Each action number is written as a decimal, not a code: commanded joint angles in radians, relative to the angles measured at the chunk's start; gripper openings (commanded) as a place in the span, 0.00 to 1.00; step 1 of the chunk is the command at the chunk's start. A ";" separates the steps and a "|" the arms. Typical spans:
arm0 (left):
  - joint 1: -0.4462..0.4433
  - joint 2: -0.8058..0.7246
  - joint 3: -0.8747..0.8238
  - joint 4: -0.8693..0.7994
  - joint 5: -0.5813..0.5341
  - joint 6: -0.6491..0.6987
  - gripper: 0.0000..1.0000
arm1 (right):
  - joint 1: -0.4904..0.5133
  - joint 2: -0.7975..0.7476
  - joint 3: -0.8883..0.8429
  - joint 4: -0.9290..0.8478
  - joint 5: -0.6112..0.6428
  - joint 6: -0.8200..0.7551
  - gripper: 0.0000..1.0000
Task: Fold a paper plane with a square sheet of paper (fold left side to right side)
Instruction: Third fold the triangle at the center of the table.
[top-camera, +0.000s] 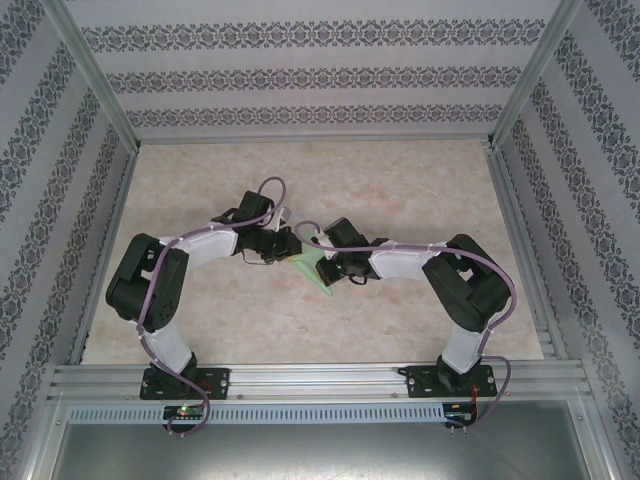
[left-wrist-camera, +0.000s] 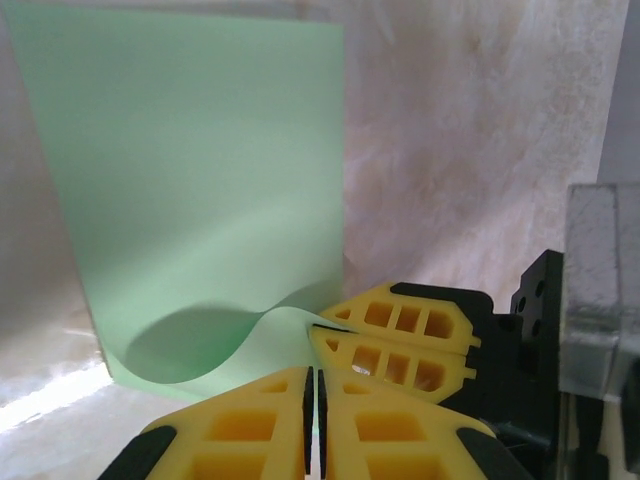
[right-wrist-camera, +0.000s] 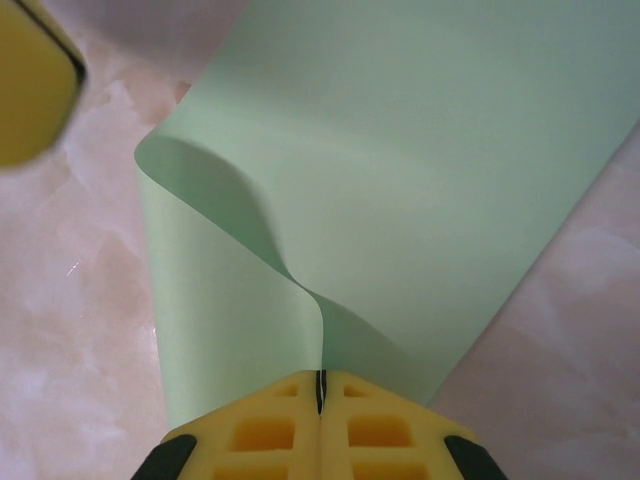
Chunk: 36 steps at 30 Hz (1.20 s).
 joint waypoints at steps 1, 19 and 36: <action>-0.032 0.008 -0.030 0.135 0.027 -0.048 0.13 | 0.020 0.034 0.004 -0.067 0.028 -0.016 0.00; -0.067 0.090 -0.120 0.202 -0.034 -0.058 0.13 | 0.025 0.052 0.018 -0.082 0.029 -0.021 0.00; -0.067 0.126 -0.152 0.118 -0.128 -0.027 0.13 | -0.006 0.024 0.054 -0.088 -0.022 0.004 0.04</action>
